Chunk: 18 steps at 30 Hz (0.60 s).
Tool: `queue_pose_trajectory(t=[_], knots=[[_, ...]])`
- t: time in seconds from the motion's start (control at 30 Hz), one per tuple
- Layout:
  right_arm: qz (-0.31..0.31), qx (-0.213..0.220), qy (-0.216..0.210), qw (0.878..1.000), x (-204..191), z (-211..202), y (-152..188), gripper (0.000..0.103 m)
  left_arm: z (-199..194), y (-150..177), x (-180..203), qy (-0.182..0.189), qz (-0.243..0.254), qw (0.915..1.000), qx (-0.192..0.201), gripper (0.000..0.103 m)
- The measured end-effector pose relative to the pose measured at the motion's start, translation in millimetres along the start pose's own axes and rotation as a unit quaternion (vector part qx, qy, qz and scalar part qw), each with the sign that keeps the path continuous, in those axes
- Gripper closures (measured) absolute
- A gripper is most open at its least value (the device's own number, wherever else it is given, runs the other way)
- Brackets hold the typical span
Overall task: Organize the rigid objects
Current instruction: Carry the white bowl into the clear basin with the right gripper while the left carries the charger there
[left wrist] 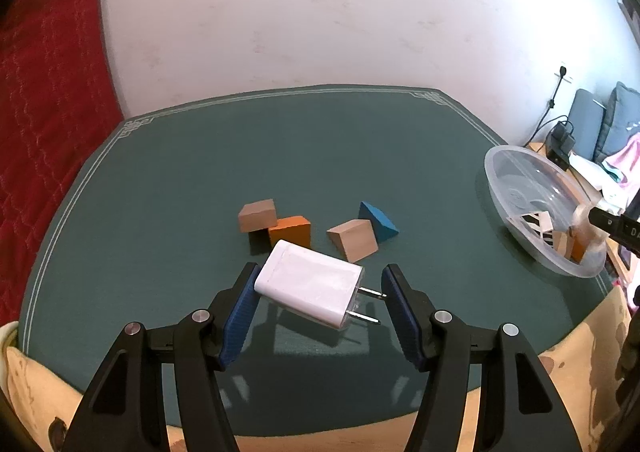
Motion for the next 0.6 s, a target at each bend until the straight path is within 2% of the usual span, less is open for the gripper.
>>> queue_pose_trajectory(t=[0.1, 0.6], knots=[[0.009, 0.011, 0.002, 1.000, 10.6, -4.9, -0.9, 0.036, -1.6, -2.0, 4.8, 0.003, 0.002, 1.0000, -0.004, 0.040], [0.018, 0.019, -0.010, 1.000, 34.8, -13.8, 6.7, 0.036, -15.9, -11.4, 64.4, 0.034, 0.063, 0.9974, -0.008, 0.040]])
Point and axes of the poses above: each gripper's, at about its wrist camera, not at the fingertips, and z roughly the way its jaws point, x to its right, y to its underside, the point moved 3 cm from there along z, roughly the way its jaws point, and after that the axes turned 15 degrees about -x, right-handed, at the moved point
